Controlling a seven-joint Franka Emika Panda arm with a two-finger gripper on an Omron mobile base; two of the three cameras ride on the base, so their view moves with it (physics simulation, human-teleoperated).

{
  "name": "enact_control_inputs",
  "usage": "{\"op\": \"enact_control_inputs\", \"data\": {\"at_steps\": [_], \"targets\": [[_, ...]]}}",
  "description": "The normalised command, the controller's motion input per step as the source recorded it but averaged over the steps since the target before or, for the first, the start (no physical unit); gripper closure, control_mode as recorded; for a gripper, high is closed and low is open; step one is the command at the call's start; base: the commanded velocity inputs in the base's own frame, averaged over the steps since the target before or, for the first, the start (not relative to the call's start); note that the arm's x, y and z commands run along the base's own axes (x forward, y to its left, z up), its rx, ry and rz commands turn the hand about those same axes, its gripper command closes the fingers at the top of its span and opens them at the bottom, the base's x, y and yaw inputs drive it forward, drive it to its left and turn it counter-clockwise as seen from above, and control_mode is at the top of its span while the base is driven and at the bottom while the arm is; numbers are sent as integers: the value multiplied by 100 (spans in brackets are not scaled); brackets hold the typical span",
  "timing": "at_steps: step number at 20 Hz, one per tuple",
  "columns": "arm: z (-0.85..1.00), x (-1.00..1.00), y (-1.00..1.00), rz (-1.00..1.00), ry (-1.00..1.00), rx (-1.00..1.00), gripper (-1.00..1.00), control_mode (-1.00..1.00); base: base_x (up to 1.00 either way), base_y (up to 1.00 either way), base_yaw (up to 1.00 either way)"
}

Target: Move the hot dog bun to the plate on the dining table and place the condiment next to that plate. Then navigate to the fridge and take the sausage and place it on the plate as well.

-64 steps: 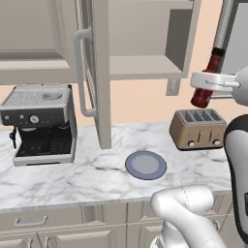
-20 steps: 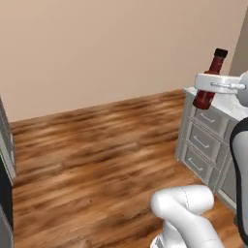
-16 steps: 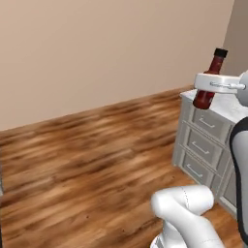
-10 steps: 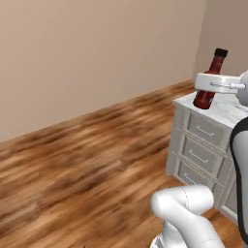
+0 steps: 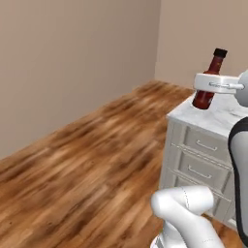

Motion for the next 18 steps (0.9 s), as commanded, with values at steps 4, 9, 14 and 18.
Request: {"op": "enact_control_inputs", "data": {"at_steps": [4,9,14,18], "targets": [[0,0,0,0,0,0,100,100,95,10,-41],[0,0,0,0,0,0,100,100,74,0,-33],[0,0,0,0,0,0,100,100,84,27,-31],[0,0,0,0,0,0,100,100,82,38,-32]]}}
